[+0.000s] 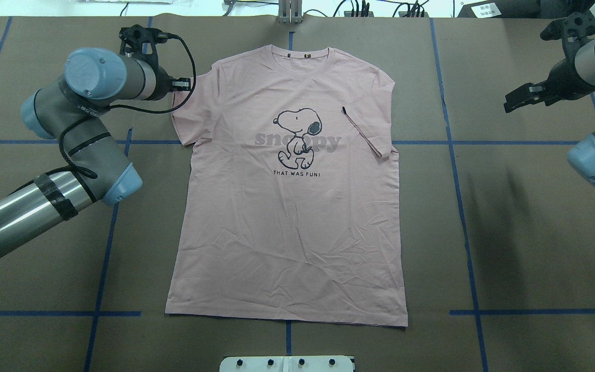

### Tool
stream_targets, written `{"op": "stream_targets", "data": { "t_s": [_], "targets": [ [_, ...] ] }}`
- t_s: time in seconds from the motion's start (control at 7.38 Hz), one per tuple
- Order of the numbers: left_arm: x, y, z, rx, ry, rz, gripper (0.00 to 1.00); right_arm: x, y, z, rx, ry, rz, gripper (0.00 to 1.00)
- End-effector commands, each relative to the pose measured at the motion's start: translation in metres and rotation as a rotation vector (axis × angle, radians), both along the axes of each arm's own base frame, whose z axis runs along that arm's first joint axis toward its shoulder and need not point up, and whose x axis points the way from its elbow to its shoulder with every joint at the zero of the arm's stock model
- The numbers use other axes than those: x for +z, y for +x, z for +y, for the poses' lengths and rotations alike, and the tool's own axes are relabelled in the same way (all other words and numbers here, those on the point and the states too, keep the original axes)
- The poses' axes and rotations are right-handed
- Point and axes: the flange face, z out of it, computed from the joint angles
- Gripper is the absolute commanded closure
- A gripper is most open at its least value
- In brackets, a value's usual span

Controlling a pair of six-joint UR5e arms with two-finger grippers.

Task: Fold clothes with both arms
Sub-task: 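Fold the other sleeve inward over the shirt with the left gripper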

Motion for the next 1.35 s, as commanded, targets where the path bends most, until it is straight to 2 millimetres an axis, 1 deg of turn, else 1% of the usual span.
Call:
{"op": "stream_targets", "data": {
  "t_s": [0.0,0.14,0.27,0.41,0.68,0.81,0.95,1.08,1.22],
  "targets": [
    [-0.085,0.041,0.016,-0.008,-0.131,-0.030,1.00,-0.001,-0.001,-0.001,0.000,0.002,-0.001,0.00],
    [-0.092,0.078,0.018,-0.004,-0.164,-0.036,1.00,-0.002,-0.001,-0.002,0.002,0.003,-0.001,0.00],
    [-0.087,0.103,0.012,-0.038,-0.170,-0.070,1.00,-0.002,-0.001,-0.003,0.002,0.002,0.000,0.00],
    [-0.083,0.111,0.006,-0.044,-0.179,-0.088,1.00,-0.003,-0.001,-0.003,0.002,0.004,-0.001,0.00],
    [-0.085,0.126,-0.007,-0.045,-0.199,-0.119,1.00,-0.003,-0.003,-0.003,-0.001,0.003,-0.002,0.00],
    [-0.091,0.125,-0.006,-0.020,-0.169,-0.124,0.27,-0.005,-0.003,-0.003,-0.002,0.006,-0.005,0.00],
    [-0.117,0.114,0.004,0.037,-0.073,-0.105,0.00,-0.008,-0.003,-0.003,-0.002,0.009,-0.008,0.00],
    [-0.124,0.095,0.026,0.077,-0.051,-0.050,0.00,-0.020,-0.001,0.001,0.024,0.002,-0.027,0.00],
    [-0.124,0.071,0.056,0.141,-0.051,0.013,0.00,-0.038,0.001,0.008,0.070,-0.027,-0.062,0.00]
  ]
}}
